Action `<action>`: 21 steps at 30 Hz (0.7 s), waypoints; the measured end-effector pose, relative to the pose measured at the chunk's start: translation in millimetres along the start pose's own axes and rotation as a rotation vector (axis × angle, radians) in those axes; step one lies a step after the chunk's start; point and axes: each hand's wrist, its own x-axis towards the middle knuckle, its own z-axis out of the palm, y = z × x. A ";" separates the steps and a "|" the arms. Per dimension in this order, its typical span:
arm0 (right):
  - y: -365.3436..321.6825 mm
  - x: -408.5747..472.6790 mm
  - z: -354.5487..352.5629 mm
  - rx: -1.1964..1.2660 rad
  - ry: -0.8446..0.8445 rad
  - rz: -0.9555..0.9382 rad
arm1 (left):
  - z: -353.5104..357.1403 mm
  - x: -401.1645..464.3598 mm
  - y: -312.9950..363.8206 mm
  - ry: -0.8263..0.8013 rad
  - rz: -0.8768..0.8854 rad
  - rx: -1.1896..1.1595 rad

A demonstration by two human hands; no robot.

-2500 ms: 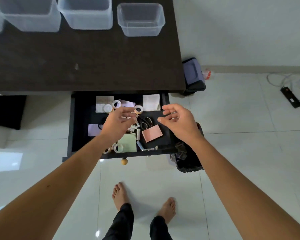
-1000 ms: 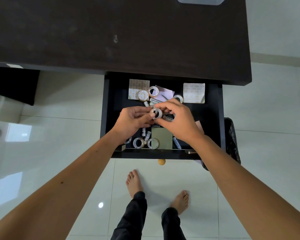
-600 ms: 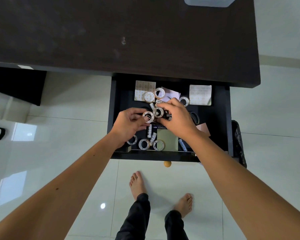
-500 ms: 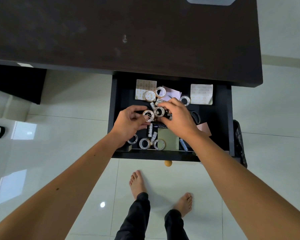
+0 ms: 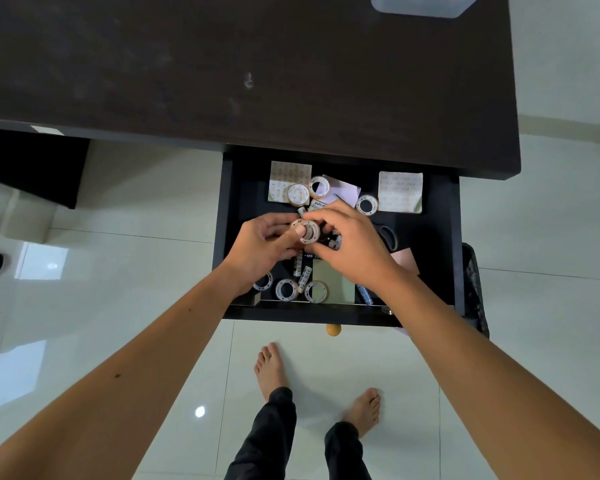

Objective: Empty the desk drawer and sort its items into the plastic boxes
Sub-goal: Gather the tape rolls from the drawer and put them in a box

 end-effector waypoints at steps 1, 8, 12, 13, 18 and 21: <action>0.0 0.5 0.4 0.008 0.000 0.004 | -0.9 0.2 0.0 0.003 0.001 -0.001; 6.5 19.2 -10.1 0.042 0.074 0.057 | -6.9 1.6 -0.6 0.043 -0.004 -0.042; 3.0 31.1 -9.1 0.063 0.044 0.050 | -6.2 5.9 -1.8 0.080 0.025 -0.047; 0.7 30.5 -6.6 0.075 0.026 0.045 | -6.3 6.8 -2.6 0.084 0.033 -0.040; -3.8 26.6 2.3 0.158 0.044 0.094 | -6.7 4.9 -4.5 0.057 0.073 -0.017; -3.2 26.1 1.6 0.171 0.049 0.123 | -7.4 4.0 -3.6 0.056 0.083 -0.003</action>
